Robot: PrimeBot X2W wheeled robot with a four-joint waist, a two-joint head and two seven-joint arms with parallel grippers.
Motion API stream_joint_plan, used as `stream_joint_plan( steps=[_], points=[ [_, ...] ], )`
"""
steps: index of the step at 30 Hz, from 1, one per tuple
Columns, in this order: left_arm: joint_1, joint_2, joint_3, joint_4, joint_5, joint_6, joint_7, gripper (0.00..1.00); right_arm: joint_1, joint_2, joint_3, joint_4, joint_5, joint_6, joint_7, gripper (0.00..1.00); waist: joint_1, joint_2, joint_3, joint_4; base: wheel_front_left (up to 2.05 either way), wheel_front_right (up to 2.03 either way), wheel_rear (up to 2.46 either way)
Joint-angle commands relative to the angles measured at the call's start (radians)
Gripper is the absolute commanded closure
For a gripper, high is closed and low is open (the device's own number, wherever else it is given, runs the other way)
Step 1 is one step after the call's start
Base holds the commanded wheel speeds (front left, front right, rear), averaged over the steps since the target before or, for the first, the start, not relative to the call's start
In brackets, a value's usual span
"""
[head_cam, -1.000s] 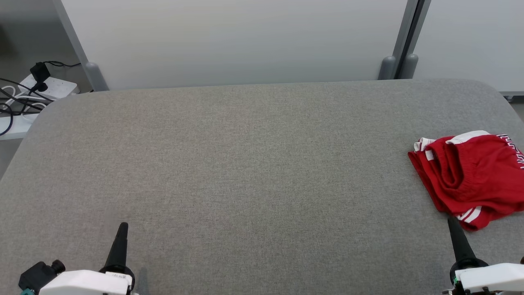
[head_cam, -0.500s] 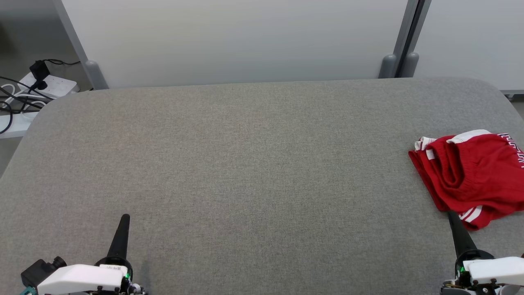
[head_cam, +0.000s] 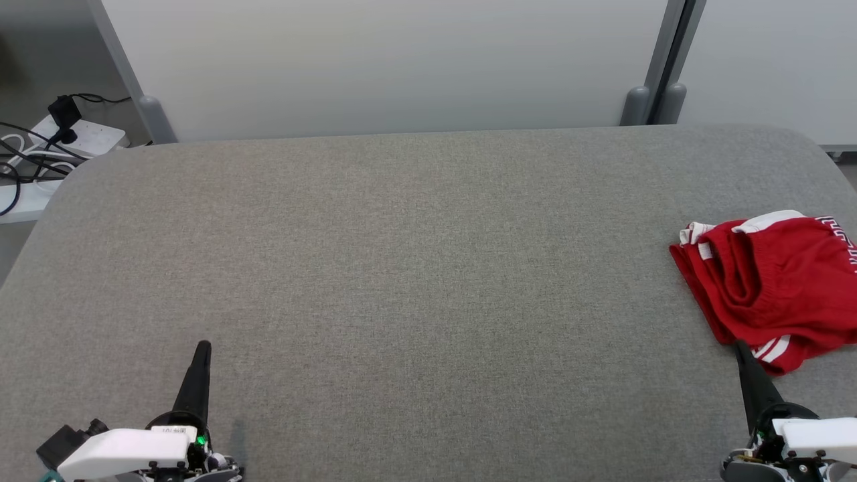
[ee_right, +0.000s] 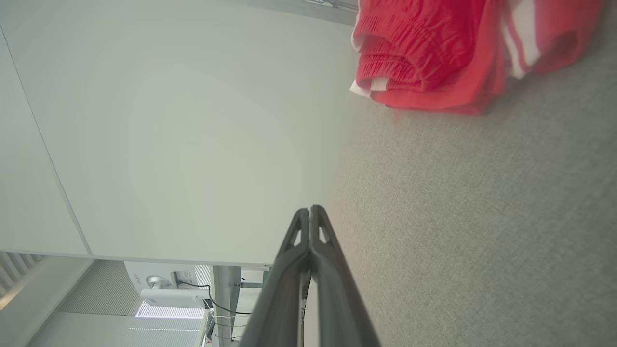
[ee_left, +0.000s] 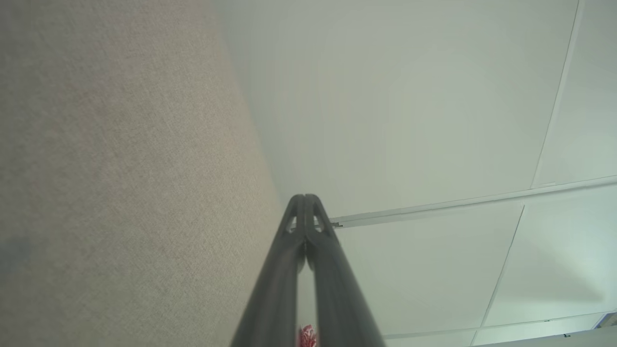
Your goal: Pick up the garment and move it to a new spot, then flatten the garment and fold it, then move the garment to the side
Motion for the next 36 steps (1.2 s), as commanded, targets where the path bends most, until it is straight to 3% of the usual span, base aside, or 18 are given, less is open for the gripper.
stream_joint_plan(
  steps=[1,12,36],
  points=[
    [-0.059,0.005,0.039,-0.020,-0.028,-0.011,0.010,1.00,-0.052,-0.020,0.012,-0.017,0.040,0.004,0.016,1.00,0.0000,0.0000,0.001,0.000,0.00,0.00,0.00],
    [-0.075,-0.013,0.059,-0.010,-0.116,-0.025,0.034,1.00,-0.069,-0.021,0.007,-0.001,0.152,0.005,0.036,1.00,0.0000,0.0000,0.004,0.001,0.00,0.00,0.00],
    [-0.075,-0.013,0.058,-0.010,-0.116,-0.025,0.033,1.00,-0.070,-0.017,0.001,-0.001,0.147,0.005,0.040,1.00,0.0000,0.0000,0.004,0.001,0.00,0.00,0.00]
  ],
)
